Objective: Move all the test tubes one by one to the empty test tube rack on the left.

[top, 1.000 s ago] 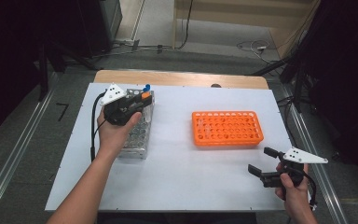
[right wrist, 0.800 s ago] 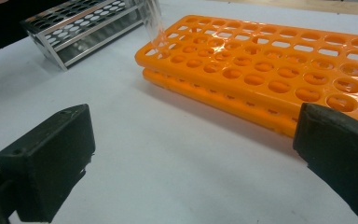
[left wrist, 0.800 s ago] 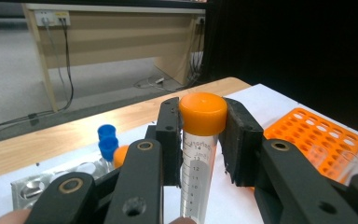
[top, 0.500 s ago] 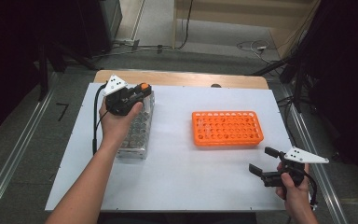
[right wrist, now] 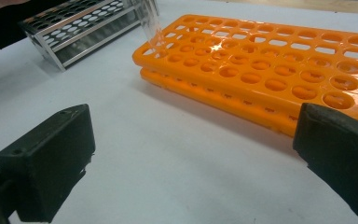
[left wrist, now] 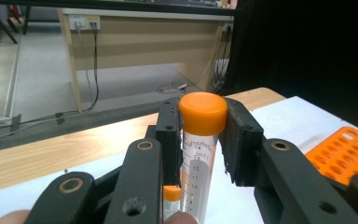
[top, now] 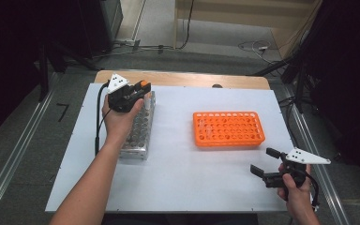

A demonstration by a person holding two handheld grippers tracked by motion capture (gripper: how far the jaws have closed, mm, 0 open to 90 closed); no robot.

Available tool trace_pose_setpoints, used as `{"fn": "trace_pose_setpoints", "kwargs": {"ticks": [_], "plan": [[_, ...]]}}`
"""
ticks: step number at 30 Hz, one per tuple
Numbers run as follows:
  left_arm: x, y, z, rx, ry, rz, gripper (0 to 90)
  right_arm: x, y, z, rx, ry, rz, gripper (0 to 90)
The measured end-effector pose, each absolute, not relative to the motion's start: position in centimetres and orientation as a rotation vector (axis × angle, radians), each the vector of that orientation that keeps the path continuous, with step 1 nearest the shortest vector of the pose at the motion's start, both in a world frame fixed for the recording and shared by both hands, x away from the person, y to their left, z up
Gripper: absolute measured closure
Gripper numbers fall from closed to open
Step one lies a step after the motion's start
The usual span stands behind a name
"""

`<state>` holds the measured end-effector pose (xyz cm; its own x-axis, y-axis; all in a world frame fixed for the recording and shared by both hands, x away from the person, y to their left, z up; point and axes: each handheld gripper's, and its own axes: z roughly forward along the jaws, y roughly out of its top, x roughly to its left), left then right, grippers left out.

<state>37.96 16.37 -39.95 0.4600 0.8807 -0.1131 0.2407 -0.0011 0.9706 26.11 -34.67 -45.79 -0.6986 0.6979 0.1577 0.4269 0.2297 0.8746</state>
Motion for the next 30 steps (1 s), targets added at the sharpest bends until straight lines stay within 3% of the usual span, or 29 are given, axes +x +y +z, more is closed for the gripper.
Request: {"fn": "trace_pose_setpoints", "kwargs": {"ticks": [30], "plan": [[37.4,15.2,-42.7,1.639,1.130,0.765,69.9,26.2,-34.6,-46.1,1.062,2.249,1.450,0.0]]}}
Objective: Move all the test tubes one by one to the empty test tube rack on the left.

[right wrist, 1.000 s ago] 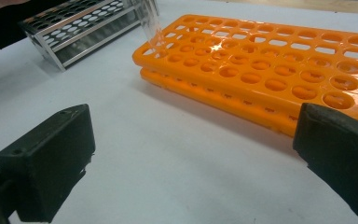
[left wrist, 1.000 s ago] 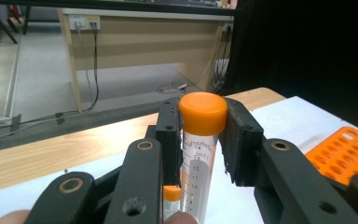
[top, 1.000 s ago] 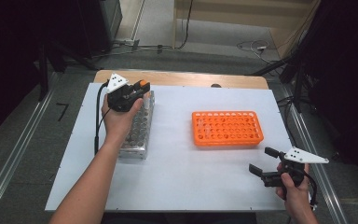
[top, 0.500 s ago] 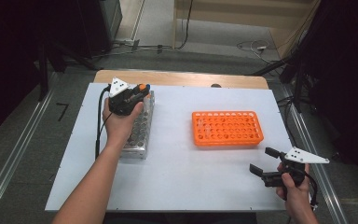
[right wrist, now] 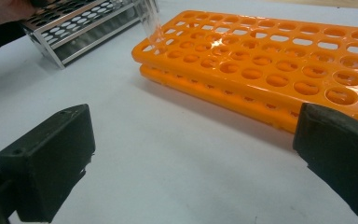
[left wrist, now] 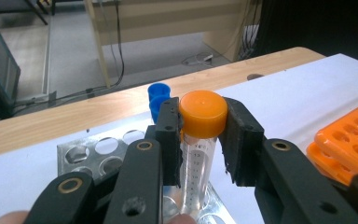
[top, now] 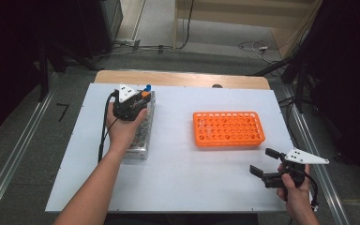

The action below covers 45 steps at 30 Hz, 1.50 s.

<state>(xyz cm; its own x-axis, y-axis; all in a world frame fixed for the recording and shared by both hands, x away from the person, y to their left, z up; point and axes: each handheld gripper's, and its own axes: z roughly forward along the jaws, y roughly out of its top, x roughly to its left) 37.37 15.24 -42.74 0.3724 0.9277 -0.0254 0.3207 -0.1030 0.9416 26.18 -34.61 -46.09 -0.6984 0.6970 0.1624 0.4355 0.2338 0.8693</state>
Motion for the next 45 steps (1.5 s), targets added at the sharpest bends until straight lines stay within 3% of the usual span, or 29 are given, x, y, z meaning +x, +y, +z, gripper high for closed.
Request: {"fn": "trace_pose_setpoints", "kwargs": {"ticks": [6,9,14,20,24,30,45], "plan": [[37.3,15.4,-42.7,1.649,1.154,0.753,68.5,26.2,-34.5,-46.2,1.056,2.251,1.450,0.0],[37.3,15.5,-42.7,1.651,1.167,0.727,63.7,26.2,-34.5,-46.1,1.056,2.251,1.450,0.0],[37.1,15.6,-42.5,1.639,1.189,0.713,44.8,26.2,-34.4,-46.1,1.056,2.252,1.451,0.0],[36.5,15.8,-41.9,1.608,1.178,0.638,15.5,26.2,-34.3,-46.0,1.050,2.254,1.462,0.0],[35.5,15.8,-41.5,1.598,1.138,0.606,4.9,26.2,-34.1,-45.9,1.051,2.257,1.475,0.0],[33.7,15.9,-41.3,1.605,1.095,0.574,0.0,26.4,-33.7,-45.4,1.045,2.253,1.488,0.0],[28.5,15.7,-41.7,1.600,1.016,0.524,0.0,27.6,-31.3,-44.2,0.986,2.264,1.508,0.0]]}}
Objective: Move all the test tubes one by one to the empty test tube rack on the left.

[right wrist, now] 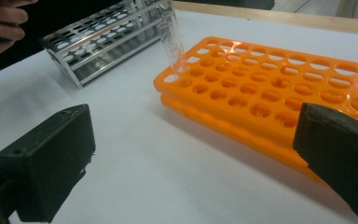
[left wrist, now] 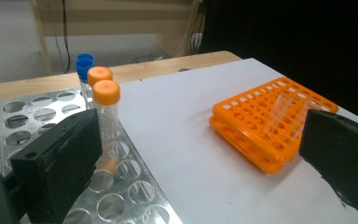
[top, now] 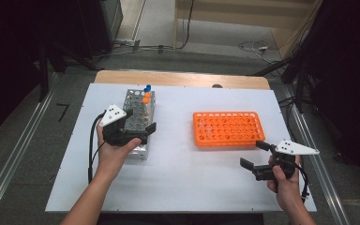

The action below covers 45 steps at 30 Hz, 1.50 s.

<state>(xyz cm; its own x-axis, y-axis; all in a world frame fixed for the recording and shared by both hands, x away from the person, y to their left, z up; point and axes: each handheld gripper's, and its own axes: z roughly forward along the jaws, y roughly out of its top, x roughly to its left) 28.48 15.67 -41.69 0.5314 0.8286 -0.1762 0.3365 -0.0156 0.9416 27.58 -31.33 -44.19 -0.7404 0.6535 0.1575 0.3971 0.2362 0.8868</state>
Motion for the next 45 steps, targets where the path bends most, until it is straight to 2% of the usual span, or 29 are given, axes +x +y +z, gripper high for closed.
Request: {"fn": "trace_pose_setpoints", "kwargs": {"ticks": [19,26,45], "plan": [[24.2,14.9,-42.5,1.589,0.962,0.486,0.0,30.6,-27.3,-43.1,0.945,2.294,1.528,0.0],[23.6,14.5,-42.9,1.602,0.941,0.476,0.0,32.0,-25.9,-43.7,0.983,2.298,1.526,4.5],[23.5,12.9,-44.1,1.653,0.911,0.423,0.0,34.5,-22.6,-46.2,1.020,2.359,1.457,42.1]]}}
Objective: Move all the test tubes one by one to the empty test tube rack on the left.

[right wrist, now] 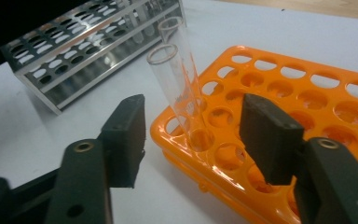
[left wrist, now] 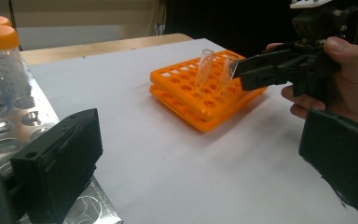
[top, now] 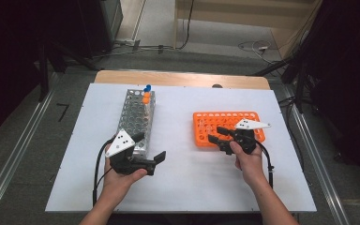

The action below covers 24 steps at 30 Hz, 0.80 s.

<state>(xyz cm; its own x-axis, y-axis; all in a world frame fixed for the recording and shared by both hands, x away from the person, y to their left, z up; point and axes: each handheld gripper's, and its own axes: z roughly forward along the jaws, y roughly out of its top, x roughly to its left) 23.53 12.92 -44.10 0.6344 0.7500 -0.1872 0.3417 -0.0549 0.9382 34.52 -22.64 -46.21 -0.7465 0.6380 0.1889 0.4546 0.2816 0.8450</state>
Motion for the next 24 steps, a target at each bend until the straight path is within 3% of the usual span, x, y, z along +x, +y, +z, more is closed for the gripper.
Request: {"fn": "trace_pose_setpoints", "kwargs": {"ticks": [6,10,24], "plan": [[23.4,12.8,-44.2,1.651,0.912,0.417,0.0,34.6,-21.6,-46.9,0.999,2.369,1.414,55.7],[23.5,12.8,-44.3,1.651,0.920,0.411,0.0,34.7,-21.3,-47.0,1.003,2.350,1.399,59.9],[23.7,12.2,-44.5,1.657,0.909,0.400,0.0,34.9,-20.8,-47.8,1.010,2.338,1.357,66.2]]}}
